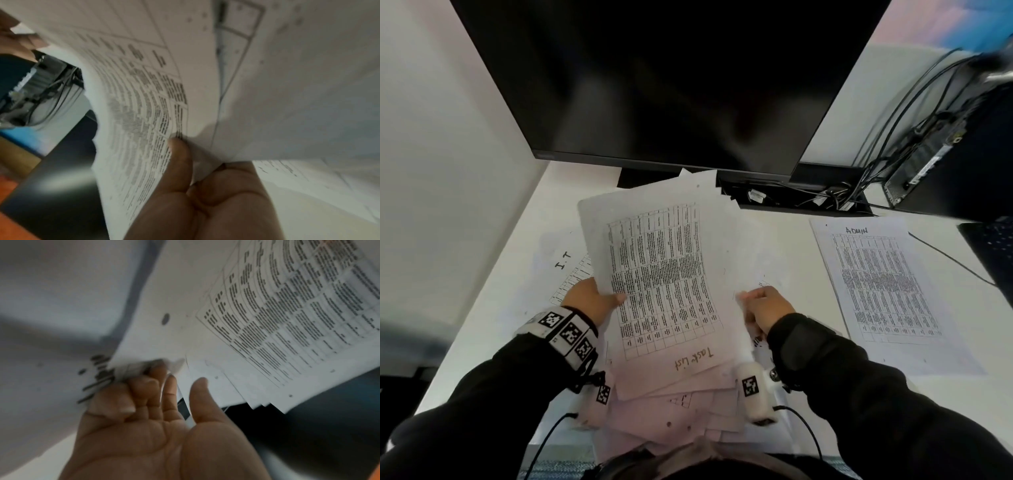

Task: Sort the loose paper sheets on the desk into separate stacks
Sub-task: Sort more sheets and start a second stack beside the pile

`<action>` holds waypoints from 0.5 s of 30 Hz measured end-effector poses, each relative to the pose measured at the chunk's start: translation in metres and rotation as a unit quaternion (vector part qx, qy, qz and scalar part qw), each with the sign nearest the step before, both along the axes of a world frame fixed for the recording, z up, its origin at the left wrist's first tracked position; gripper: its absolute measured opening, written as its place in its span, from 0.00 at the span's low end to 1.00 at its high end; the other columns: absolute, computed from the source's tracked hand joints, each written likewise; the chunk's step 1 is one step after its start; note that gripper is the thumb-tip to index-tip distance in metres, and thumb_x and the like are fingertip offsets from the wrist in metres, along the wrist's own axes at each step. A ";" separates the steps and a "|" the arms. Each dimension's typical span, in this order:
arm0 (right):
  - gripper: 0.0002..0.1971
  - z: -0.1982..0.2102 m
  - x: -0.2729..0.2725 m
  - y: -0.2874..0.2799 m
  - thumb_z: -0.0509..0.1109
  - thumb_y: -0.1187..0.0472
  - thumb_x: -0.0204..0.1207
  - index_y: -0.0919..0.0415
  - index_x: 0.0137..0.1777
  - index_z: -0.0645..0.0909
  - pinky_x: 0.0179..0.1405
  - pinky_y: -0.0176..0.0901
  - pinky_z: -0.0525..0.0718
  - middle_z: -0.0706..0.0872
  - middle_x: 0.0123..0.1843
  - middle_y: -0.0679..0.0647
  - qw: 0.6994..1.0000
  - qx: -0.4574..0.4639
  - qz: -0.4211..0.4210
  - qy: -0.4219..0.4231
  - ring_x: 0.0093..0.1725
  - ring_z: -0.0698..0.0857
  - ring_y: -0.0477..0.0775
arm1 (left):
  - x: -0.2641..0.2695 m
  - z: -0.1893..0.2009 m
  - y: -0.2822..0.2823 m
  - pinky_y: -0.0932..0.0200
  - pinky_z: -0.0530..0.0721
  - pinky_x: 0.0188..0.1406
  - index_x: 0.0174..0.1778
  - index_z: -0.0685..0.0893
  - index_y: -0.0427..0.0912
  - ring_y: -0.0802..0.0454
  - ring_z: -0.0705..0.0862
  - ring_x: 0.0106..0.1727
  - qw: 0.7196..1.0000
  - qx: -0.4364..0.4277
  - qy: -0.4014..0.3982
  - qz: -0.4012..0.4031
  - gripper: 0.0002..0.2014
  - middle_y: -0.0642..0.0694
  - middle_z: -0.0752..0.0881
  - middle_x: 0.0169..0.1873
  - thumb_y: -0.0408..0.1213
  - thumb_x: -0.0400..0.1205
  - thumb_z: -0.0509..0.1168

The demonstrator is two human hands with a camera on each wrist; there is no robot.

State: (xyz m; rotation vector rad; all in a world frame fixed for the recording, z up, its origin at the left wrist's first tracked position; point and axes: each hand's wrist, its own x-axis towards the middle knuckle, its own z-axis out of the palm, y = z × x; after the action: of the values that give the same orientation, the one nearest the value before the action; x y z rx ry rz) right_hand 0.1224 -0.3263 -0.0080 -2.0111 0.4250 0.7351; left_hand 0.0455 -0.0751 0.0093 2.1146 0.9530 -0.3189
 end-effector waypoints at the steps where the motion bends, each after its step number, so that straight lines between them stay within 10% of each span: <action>1: 0.19 0.003 0.001 -0.002 0.66 0.45 0.74 0.59 0.56 0.75 0.36 0.40 0.77 0.80 0.39 0.51 1.000 -0.001 0.022 -0.010 0.30 0.76 0.50 | -0.002 0.003 0.001 0.48 0.78 0.51 0.57 0.80 0.30 0.39 0.82 0.52 1.000 -0.003 -0.011 0.007 0.20 0.34 0.85 0.52 0.43 0.77 0.69; 4: 0.29 0.016 0.000 -0.007 0.65 0.43 0.77 0.56 0.73 0.65 0.53 0.39 0.70 0.77 0.58 0.52 0.996 -0.007 0.073 -0.060 0.52 0.76 0.52 | -0.007 0.007 0.008 0.52 0.77 0.40 0.45 0.81 0.28 0.42 0.81 0.39 0.999 -0.006 -0.037 0.019 0.21 0.38 0.82 0.34 0.47 0.76 0.71; 8: 0.16 0.038 -0.003 -0.008 0.59 0.49 0.83 0.53 0.67 0.70 0.60 0.42 0.75 0.79 0.56 0.47 0.989 0.055 0.074 -0.115 0.65 0.78 0.54 | -0.010 0.012 0.013 0.59 0.67 0.25 0.27 0.72 0.39 0.50 0.72 0.26 0.996 -0.031 -0.081 0.029 0.20 0.46 0.73 0.22 0.47 0.72 0.74; 12: 0.25 0.054 -0.003 -0.005 0.52 0.45 0.83 0.50 0.78 0.62 0.70 0.38 0.65 0.73 0.66 0.40 0.975 0.125 0.051 -0.174 0.67 0.70 0.42 | -0.009 0.012 0.013 0.43 0.81 0.60 0.56 0.84 0.46 0.45 0.87 0.54 0.983 -0.124 -0.134 -0.021 0.36 0.49 0.90 0.49 0.61 0.56 0.79; 15: 0.27 0.059 0.000 -0.003 0.63 0.52 0.80 0.49 0.77 0.62 0.73 0.43 0.70 0.76 0.69 0.40 0.960 0.135 0.098 -0.225 0.69 0.74 0.42 | -0.008 0.018 0.007 0.40 0.77 0.66 0.56 0.85 0.54 0.51 0.86 0.56 0.973 -0.172 -0.145 -0.041 0.39 0.53 0.90 0.50 0.63 0.49 0.79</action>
State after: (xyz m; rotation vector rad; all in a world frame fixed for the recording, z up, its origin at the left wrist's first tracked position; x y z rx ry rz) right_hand 0.1226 -0.3293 0.0505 -1.8989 -0.1376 0.4025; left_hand 0.0375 -0.0682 0.0276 1.8215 0.5921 -0.1920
